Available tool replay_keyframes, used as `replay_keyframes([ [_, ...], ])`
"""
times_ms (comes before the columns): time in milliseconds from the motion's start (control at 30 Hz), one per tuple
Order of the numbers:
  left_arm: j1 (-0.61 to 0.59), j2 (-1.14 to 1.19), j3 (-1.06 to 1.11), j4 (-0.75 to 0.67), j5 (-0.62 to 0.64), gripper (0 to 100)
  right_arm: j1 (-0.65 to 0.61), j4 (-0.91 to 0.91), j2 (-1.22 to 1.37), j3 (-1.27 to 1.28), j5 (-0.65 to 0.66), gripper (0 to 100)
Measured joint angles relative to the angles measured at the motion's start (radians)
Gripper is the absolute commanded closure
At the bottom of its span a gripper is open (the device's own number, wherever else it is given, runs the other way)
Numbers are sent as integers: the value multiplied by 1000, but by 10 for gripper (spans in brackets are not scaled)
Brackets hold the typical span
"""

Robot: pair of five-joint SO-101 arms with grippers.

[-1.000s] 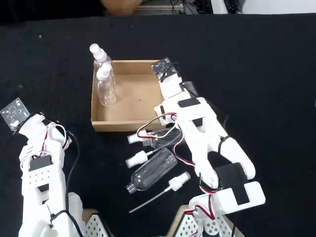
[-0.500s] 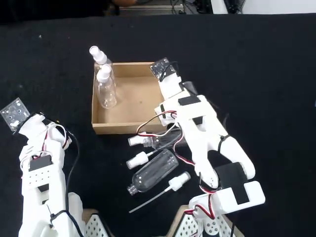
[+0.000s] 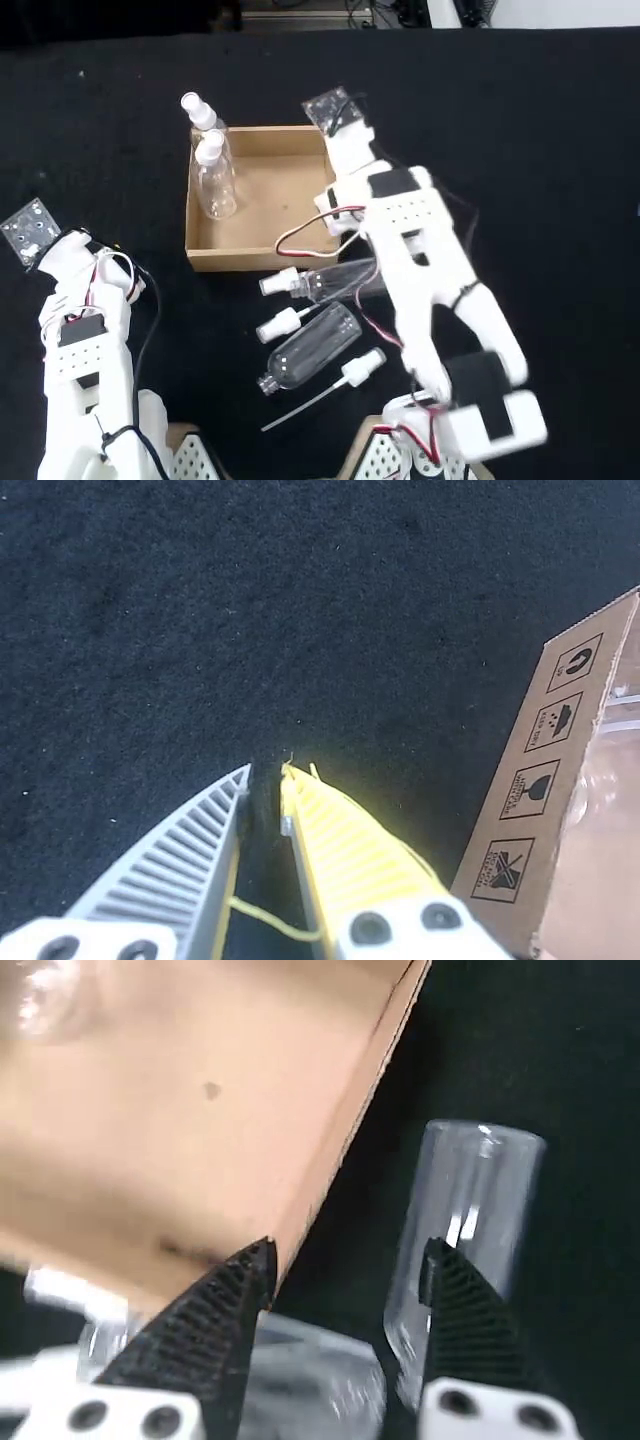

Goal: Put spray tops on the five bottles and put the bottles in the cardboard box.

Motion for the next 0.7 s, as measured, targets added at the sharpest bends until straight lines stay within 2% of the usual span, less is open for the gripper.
replay_keyframes([
  [133,0,0,0,0,0,960,8,250,-100,-48,233,786],
  [233,0,0,0,0,0,960,58,419,-121,-48,451,786],
  [300,0,0,0,0,0,960,103,480,-121,-48,551,786],
  [500,0,0,0,0,0,960,206,560,-121,-48,740,786],
  [700,0,0,0,0,0,960,204,620,-235,8,790,787],
])
